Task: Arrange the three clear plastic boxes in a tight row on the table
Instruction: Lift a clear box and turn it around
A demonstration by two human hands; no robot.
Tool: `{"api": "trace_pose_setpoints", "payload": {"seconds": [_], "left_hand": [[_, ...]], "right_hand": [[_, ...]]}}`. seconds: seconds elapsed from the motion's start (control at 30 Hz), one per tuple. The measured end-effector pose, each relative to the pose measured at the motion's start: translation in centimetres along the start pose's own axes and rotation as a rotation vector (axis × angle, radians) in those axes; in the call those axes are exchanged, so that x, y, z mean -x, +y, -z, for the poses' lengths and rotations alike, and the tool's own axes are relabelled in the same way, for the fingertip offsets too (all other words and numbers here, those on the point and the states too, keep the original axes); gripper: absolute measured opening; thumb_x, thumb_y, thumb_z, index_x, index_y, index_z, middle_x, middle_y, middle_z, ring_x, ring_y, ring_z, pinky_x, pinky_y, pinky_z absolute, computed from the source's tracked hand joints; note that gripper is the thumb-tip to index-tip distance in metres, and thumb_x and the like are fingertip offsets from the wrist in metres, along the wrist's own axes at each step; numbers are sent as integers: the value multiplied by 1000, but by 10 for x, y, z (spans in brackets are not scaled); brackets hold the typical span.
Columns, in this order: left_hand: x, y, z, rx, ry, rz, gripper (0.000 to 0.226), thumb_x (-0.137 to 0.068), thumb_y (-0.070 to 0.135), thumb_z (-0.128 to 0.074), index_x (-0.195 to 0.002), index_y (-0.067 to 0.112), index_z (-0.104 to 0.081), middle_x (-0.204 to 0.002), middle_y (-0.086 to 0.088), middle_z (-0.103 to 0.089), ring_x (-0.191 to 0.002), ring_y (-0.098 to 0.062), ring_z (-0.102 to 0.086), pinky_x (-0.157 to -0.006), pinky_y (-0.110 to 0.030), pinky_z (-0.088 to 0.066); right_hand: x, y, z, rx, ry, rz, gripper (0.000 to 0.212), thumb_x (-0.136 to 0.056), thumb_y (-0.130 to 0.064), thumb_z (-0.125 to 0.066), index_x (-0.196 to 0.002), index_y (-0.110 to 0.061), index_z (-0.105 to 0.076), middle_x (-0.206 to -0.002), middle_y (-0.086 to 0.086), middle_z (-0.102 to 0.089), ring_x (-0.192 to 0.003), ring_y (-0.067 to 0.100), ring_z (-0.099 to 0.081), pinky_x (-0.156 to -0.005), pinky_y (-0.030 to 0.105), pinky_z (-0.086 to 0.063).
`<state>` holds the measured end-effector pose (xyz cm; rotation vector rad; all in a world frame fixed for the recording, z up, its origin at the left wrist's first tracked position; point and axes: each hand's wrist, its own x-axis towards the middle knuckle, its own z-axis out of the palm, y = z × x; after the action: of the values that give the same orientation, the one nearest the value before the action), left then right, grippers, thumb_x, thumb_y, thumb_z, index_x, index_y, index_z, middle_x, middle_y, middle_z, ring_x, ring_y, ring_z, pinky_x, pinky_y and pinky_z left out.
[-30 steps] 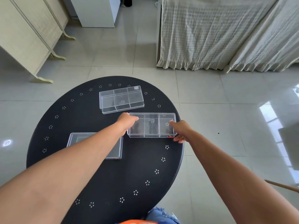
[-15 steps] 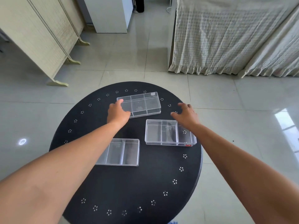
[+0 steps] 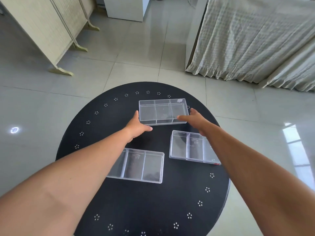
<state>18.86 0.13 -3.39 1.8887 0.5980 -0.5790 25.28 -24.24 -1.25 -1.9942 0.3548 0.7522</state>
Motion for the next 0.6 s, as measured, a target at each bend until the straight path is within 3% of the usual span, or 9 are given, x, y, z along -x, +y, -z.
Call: {"api": "trace_pose_setpoints", "payload": {"seconds": [0.13,0.2,0.27,0.37,0.43,0.47,0.5,0.53,0.6], "left_hand": [[-6,-2,-3,104,-30,-19,95,-69,53,-71,-150,33,-25,-155,7,-38,-141,-17,-38,-116,-41,-29],[-12,-3,-5,175,-34,-19,96,-68,66,-62,-150,35,-23,-157,10,-33,-144,-16,-32,-117,-45,-26],[-16,-1,-5,231,-3,-28,95,-73,67,-54,-153,31,-20,-160,9,-27,-146,-17,-27,-119,-46,-23],[-21,5,0,305,96,-31,77,-87,59,-47,-151,19,-29,-158,-2,-34,-143,-23,-35,-116,-46,-29],[-23,9,8,371,160,-18,57,-93,48,-48,-140,16,-46,-150,-17,-43,-118,-31,-55,-101,-40,-43],[-23,10,12,412,175,-7,44,-95,41,-51,-131,16,-52,-122,-10,-58,-99,-28,-57,-88,-37,-47],[-23,11,17,454,180,9,38,-95,35,-55,-128,16,-54,-107,2,-47,-88,-25,-55,-80,-35,-48],[-22,11,22,491,179,32,45,-93,31,-60,-134,14,-50,-109,-6,-58,-88,-23,-56,-79,-35,-51],[-21,10,34,573,136,87,75,-87,25,-71,-148,9,-32,-109,-8,-61,-95,-24,-63,-80,-36,-56]], "right_hand": [[-9,0,-10,-98,17,-29,93,-84,-48,-67,-156,-16,-20,-156,7,-36,-138,27,-40,-111,41,-32],[-10,-2,-16,-136,25,-27,88,-82,-50,-67,-153,-16,-28,-152,5,-41,-132,25,-44,-108,39,-33],[-12,-3,-22,-150,34,-12,97,-71,-54,-70,-152,-17,-31,-150,3,-43,-134,25,-44,-111,41,-34],[-16,-7,-26,-220,66,-8,84,-75,-47,-69,-146,-17,-38,-143,5,-50,-127,25,-48,-109,42,-36],[-19,-10,-25,-254,89,20,62,-86,-39,-65,-141,-17,-43,-132,4,-54,-117,23,-51,-102,38,-38],[-19,-11,-24,-250,103,31,57,-90,-36,-63,-140,-17,-43,-129,4,-55,-114,22,-52,-99,38,-39],[-18,-14,-23,-243,116,44,55,-92,-34,-61,-140,-16,-43,-127,5,-56,-113,23,-54,-98,39,-42],[-18,-16,-22,-232,131,54,52,-93,-31,-60,-140,-15,-44,-126,5,-57,-112,23,-56,-96,39,-46],[-17,-19,-20,-230,146,64,48,-94,-26,-59,-139,-14,-47,-125,6,-60,-111,24,-60,-93,40,-53]]}}
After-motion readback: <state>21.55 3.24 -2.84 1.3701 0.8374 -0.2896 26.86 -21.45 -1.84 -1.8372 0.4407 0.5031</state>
